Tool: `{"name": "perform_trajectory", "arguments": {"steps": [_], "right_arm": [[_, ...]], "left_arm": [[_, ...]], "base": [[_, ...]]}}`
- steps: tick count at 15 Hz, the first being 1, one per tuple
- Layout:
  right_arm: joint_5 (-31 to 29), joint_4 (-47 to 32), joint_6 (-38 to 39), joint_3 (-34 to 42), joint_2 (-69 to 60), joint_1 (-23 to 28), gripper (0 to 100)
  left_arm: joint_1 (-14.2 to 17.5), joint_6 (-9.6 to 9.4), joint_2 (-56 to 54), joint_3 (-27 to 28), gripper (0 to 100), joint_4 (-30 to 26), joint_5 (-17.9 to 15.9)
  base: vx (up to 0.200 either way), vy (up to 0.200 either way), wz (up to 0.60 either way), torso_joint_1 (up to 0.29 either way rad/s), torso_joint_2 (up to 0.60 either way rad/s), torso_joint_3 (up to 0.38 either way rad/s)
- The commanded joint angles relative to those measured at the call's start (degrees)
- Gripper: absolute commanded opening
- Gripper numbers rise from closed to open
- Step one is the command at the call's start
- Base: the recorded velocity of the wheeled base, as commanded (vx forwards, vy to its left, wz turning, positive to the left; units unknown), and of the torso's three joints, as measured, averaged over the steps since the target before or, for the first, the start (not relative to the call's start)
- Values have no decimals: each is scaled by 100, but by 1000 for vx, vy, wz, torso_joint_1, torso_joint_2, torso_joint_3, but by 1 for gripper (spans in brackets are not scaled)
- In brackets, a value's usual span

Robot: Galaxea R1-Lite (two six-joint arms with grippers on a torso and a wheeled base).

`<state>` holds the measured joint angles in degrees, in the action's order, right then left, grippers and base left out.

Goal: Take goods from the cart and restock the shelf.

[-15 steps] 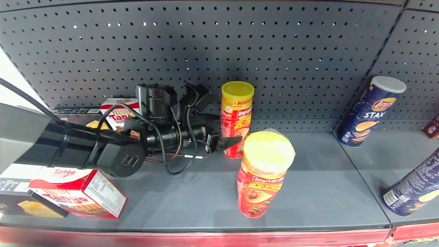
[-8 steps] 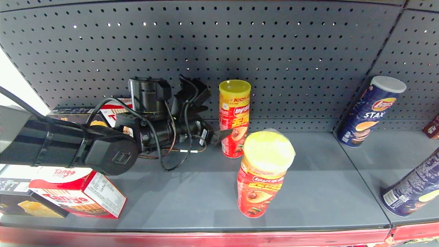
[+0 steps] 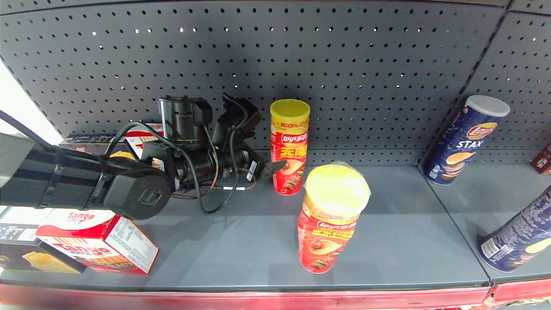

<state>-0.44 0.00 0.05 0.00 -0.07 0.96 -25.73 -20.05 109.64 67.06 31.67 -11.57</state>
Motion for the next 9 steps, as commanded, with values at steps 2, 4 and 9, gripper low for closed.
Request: {"name": "perform_trajectory", "arguments": {"steps": [2, 4, 9], "right_arm": [[0, 0, -5, 0, 7, 0, 100], [0, 0, 4, 0, 7, 0, 100], [0, 0, -5, 0, 7, 0, 100]], "left_arm": [[7, 1, -92, -132, 100, 6, 102], [16, 10, -206, -255, 100, 15, 137], [77, -7, -470, -475, 100, 15, 753]], "base": [[0, 0, 0, 0, 0, 0], [0, 0, 0, 0, 0, 0], [0, 0, 0, 0, 0, 0]]}}
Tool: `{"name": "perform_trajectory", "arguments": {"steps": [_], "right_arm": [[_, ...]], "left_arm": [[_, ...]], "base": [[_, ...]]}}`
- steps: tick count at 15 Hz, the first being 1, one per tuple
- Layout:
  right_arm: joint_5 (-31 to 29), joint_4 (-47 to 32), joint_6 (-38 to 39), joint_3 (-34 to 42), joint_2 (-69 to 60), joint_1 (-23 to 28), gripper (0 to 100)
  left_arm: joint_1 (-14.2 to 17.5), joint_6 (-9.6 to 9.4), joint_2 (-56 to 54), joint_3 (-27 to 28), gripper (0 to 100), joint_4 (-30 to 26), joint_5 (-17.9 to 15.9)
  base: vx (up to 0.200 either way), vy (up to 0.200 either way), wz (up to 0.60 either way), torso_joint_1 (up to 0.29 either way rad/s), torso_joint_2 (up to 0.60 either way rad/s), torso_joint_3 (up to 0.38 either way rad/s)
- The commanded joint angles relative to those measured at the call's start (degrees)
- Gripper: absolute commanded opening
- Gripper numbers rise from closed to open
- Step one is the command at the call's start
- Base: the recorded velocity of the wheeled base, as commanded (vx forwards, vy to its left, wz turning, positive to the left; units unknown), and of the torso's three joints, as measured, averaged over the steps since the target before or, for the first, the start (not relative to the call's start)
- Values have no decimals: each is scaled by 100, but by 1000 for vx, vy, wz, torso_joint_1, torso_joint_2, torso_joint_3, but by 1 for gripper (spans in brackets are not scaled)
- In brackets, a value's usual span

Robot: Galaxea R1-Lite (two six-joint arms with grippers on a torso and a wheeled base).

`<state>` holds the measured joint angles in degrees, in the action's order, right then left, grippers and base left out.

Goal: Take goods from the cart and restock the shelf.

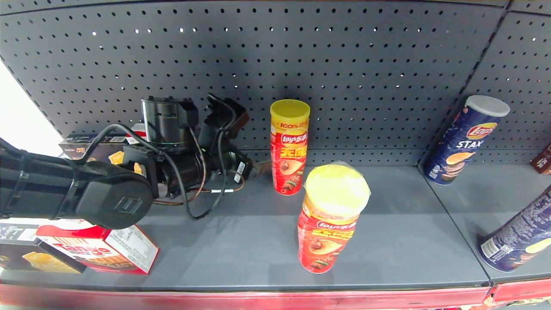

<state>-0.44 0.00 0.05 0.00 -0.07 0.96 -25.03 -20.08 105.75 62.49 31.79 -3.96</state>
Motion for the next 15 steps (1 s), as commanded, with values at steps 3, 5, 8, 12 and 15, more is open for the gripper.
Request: {"name": "perform_trajectory", "arguments": {"steps": [3, 5, 8, 12, 15], "right_arm": [[0, 0, -5, 0, 7, 0, 100], [0, 0, -5, 0, 7, 0, 100], [0, 0, 4, 0, 7, 0, 100], [0, 0, 4, 0, 7, 0, 100], [0, 0, -5, 0, 7, 0, 100]], "left_arm": [[15, -181, -28, -17, 100, 2, 229], [7, -339, 95, 9, 100, 55, 238], [-2, -356, 341, 79, 100, 117, 264], [-37, -348, 508, 202, 100, 161, 264], [-81, -348, 604, 387, 100, 134, 264]], "base": [[0, 0, 0, 0, 0, 0], [0, 0, 0, 0, 0, 0], [0, 0, 0, 0, 0, 0], [0, 0, 0, 0, 0, 0], [0, 0, 0, 0, 0, 0]]}}
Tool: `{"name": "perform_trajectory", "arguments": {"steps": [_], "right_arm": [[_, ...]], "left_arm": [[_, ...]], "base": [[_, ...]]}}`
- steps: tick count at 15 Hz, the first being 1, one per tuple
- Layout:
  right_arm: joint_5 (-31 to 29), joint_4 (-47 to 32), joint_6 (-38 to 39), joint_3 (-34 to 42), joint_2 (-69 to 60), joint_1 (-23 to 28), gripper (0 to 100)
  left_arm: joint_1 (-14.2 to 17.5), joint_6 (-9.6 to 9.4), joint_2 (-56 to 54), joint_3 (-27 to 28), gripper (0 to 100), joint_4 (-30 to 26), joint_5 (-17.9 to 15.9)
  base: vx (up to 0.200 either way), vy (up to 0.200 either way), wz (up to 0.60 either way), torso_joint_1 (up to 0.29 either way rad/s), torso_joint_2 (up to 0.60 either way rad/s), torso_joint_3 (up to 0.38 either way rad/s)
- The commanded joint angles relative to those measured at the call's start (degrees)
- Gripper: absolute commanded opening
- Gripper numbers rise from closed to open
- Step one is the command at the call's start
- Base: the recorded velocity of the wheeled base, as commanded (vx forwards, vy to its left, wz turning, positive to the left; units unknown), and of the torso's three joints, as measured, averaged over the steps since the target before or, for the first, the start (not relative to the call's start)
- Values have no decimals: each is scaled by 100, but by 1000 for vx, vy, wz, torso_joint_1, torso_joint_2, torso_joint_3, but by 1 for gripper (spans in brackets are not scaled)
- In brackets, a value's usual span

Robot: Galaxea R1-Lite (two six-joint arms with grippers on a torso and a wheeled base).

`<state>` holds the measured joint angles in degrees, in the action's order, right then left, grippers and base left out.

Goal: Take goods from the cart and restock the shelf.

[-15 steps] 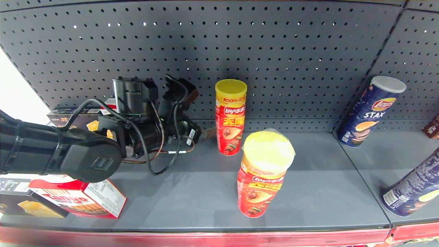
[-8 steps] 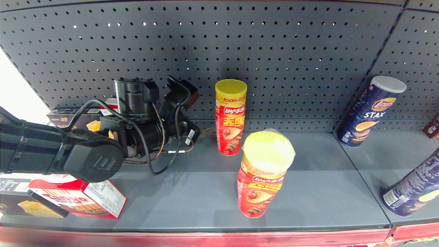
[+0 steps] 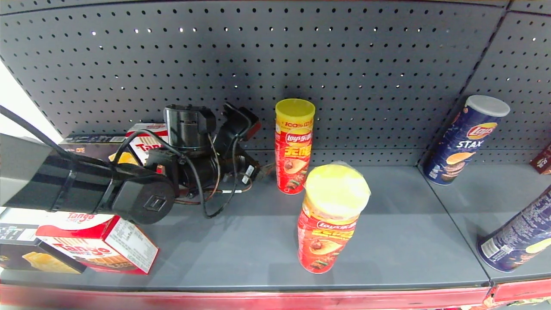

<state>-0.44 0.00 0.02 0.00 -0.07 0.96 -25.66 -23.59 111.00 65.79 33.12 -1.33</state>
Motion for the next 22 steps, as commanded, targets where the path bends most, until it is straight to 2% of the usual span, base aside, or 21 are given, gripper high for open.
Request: {"name": "perform_trajectory", "arguments": {"steps": [1, 6, 7, 10, 11, 14, 15, 19, 22], "right_arm": [[-9, 0, -2, 0, 7, 0, 100], [-9, 0, -2, 0, 7, 0, 100], [-9, 0, -2, 0, 7, 0, 100], [0, 0, -2, 0, 7, 0, 100], [0, 0, 6, 0, 7, 0, 100], [0, 0, -2, 0, 7, 0, 100], [0, 0, -2, 0, 7, 0, 100], [0, -9, -2, 0, 7, 0, 100], [-35, 0, -11, 0, 7, 9, 100]], "left_arm": [[-35, 3, 107, 92, 100, -16, 1], [-167, 21, 203, 188, 100, 28, 36], [-167, -5, 194, 180, 100, 54, 142], [211, -49, -298, 188, 100, -34, 230], [228, -41, -456, 206, 100, -95, 238], [175, -14, -1089, -198, 100, -183, 599], [158, 12, -1221, -348, 100, -148, 625], [79, 12, -1273, -787, 100, 722, 581], [61, 65, -1519, -1051, 100, 898, 581]], "base": [[0, 0, 0, 0, 0, 0], [0, 0, 0, 0, 0, 0], [0, 0, 0, 0, 0, 0], [0, 0, 0, 0, 0, 0], [0, 0, 0, 0, 0, 0], [0, 0, 0, 0, 0, 0], [0, 0, 0, 0, 0, 0], [0, 0, 0, 0, 0, 0], [0, 0, 0, 0, 0, 0]]}}
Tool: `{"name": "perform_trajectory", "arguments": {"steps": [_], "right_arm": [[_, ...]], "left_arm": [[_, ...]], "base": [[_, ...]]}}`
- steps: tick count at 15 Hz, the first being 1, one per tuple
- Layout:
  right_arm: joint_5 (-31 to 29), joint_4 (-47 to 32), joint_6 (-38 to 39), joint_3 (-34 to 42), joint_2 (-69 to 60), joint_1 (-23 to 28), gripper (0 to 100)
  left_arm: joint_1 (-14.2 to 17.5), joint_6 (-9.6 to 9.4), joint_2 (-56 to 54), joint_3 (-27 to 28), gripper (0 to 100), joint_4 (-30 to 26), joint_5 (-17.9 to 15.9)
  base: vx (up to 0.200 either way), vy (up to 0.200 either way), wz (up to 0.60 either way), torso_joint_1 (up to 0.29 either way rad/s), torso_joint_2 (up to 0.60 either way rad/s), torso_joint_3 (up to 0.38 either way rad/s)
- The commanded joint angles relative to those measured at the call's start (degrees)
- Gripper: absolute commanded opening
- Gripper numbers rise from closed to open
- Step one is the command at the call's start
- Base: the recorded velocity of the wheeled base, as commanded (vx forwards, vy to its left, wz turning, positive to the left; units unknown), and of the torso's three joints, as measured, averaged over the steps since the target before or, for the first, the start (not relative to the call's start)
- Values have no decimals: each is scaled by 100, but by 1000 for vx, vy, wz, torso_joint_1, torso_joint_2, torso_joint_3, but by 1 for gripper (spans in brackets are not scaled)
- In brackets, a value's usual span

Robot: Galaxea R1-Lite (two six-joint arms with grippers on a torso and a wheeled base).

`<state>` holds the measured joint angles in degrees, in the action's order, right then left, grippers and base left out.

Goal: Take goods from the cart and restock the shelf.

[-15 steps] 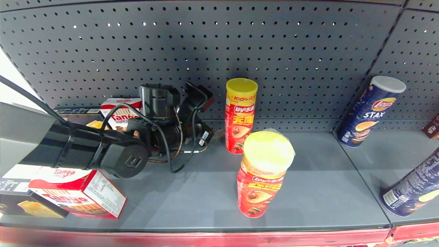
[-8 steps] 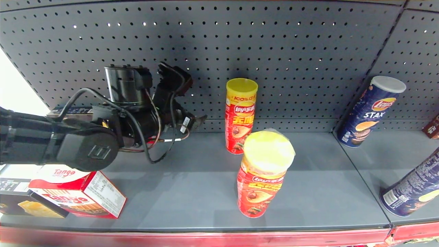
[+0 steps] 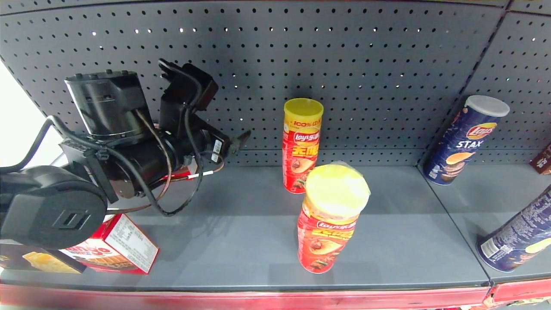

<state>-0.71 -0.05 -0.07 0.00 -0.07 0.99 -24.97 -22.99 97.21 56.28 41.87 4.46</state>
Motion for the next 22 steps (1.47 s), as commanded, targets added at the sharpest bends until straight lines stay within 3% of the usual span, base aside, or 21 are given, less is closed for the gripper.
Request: {"name": "perform_trajectory", "arguments": {"steps": [1, 2, 3, 4, 5, 9, 12, 17, 22], "right_arm": [[-26, 5, -10, 0, 7, -2, 100], [0, 49, 7, -211, 16, 7, 100], [0, 22, 166, -1494, 974, 51, 100], [0, 14, 218, -1679, 1159, 42, 100], [185, 49, 587, -2479, 2240, -99, 100], [739, 22, -81, -3604, 3602, -749, 100], [871, 40, -573, -4623, 5123, -1672, 100], [835, 1147, -731, -4878, 6617, -2577, 100], [827, 1376, -740, -4825, 7241, -2867, 100]], "left_arm": [[-8, 5, -141, -100, 100, 31, 2], [-8, 23, -149, -144, 100, 31, 2], [-8, 84, -193, -223, 100, 31, 2], [-8, 93, -211, -223, 100, 31, 2], [27, 119, -264, -232, 100, 84, 2], [27, 119, -273, -302, 100, 119, 2], [62, 119, -325, -496, 100, 163, 2], [176, 137, -457, -636, 100, 163, 2], [282, 234, -571, -786, 100, 172, 2]], "base": [[0, 0, 0, 0, 0, 0], [0, 0, 0, 0, 0, 0], [0, 0, 0, 0, 0, 0], [0, 0, 0, 0, 0, 0], [0, 0, 0, 0, 0, 0], [0, 0, 0, 0, 0, 0], [0, 0, 0, 0, 0, 0], [0, 0, 0, 0, 0, 0], [0, 0, 0, 0, 0, 0]]}}
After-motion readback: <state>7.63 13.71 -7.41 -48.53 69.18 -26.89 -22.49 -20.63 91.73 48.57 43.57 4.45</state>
